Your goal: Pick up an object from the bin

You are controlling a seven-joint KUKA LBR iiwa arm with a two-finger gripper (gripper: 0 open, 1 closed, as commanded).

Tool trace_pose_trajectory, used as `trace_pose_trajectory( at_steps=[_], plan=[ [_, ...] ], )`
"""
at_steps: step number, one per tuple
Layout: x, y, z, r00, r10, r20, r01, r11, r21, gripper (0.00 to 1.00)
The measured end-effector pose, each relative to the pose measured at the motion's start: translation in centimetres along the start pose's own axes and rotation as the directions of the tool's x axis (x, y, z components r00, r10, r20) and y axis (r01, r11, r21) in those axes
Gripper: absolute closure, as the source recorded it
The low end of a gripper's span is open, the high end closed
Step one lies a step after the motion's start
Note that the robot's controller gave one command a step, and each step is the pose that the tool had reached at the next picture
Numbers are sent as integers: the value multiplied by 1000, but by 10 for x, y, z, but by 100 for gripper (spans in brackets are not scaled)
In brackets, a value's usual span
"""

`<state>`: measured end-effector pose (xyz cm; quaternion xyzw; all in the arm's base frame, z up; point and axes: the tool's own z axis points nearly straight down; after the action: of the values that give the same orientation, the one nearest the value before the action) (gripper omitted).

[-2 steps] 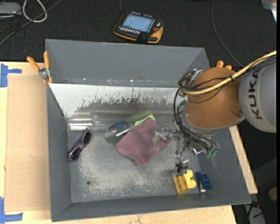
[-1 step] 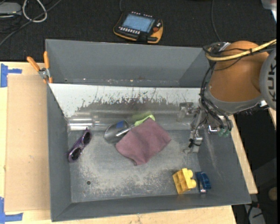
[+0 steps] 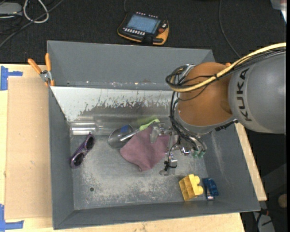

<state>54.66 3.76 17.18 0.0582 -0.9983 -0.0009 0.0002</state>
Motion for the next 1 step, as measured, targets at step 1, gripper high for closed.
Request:
trace_pose_trajectory(
  at_steps=[1],
  plan=[
    [-3, -65, -10, 1000, 17, 5, -17, 1000, 2, 0]
  ],
)
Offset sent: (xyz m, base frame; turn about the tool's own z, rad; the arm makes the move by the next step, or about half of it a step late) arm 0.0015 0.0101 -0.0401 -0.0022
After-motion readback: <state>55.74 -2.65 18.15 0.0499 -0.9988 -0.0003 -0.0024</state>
